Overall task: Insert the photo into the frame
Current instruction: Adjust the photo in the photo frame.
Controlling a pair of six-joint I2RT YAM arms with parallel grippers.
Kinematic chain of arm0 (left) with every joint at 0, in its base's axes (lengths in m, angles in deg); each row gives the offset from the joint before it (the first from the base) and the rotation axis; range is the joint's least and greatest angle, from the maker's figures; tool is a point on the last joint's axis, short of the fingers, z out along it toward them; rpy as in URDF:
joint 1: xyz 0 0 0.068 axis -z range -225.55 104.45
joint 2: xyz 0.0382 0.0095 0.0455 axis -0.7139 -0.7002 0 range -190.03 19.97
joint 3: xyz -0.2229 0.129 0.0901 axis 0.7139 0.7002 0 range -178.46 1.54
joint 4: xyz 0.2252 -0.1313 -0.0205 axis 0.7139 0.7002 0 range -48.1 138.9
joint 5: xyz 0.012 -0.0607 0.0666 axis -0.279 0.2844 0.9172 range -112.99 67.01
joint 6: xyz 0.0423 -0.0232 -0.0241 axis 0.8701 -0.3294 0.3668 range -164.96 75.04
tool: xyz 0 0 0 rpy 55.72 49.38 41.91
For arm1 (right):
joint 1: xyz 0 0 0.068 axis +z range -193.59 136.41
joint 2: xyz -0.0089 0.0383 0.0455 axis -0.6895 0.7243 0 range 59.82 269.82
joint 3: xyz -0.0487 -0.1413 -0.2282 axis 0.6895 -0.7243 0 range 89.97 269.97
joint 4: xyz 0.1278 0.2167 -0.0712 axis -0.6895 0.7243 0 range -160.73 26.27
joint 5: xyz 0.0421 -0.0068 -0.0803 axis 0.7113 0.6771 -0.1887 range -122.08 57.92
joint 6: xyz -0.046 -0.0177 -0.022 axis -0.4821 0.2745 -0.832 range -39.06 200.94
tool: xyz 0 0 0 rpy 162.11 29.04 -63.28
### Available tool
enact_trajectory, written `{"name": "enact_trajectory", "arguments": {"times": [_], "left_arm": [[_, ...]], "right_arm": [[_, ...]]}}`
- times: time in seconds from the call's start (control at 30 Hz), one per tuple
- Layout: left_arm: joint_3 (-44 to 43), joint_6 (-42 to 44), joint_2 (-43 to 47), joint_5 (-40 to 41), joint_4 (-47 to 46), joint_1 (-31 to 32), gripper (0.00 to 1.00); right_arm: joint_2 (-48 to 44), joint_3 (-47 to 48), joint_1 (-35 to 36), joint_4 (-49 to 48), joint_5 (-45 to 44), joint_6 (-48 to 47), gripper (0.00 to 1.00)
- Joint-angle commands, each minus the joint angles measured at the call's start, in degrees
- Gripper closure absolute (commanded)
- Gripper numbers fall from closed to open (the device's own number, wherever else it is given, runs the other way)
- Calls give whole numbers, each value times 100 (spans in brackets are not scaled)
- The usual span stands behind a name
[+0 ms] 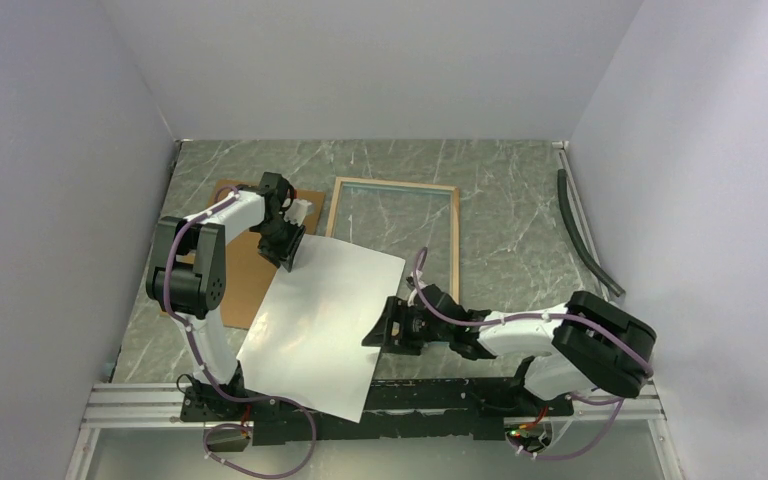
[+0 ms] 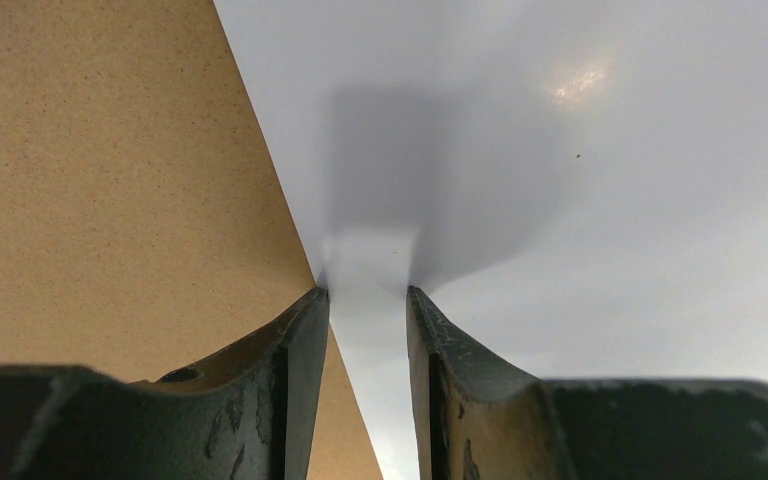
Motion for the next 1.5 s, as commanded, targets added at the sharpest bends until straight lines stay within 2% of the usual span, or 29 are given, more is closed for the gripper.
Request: {"name": "enact_trajectory", "arguments": {"times": [0.0,0.17,0.5,0.77,0.87,0.97,1.07,1.13,1.27,1.4,1.47], "left_arm": [[-20,88,-53,-135,-153,60,60],[21,112,-13,-98,-145,60,59],[-16,82,-5,-90,-105,60,60],[-82,20,25,-79,-40,60,60],[-107,3,83,-104,-6,60,59],[-175,-17,121,-193,98,60,59],[-318,-49,205,-400,312,61,58],[-484,-54,305,-443,468,60,57],[-948,-50,494,-307,761,28,49],[-1644,-34,480,-173,1071,-134,44],[-1880,-31,458,-210,1152,-271,35]], "right_arm": [[247,25,94,-612,-631,76,27],[212,289,320,-403,-974,24,28],[-774,358,452,-158,-1714,-123,31],[-813,89,268,-885,-1666,66,38],[-773,82,173,-1026,-1701,133,45],[-524,352,115,-867,-1702,110,56],[-300,627,-7,-570,-1594,56,80],[-348,714,-176,-356,-1523,-21,89],[-712,952,-652,420,-1362,-427,99],[-983,1309,-1407,1482,-853,-1099,100],[-1037,1506,-1771,1914,-667,-1478,100]]}}
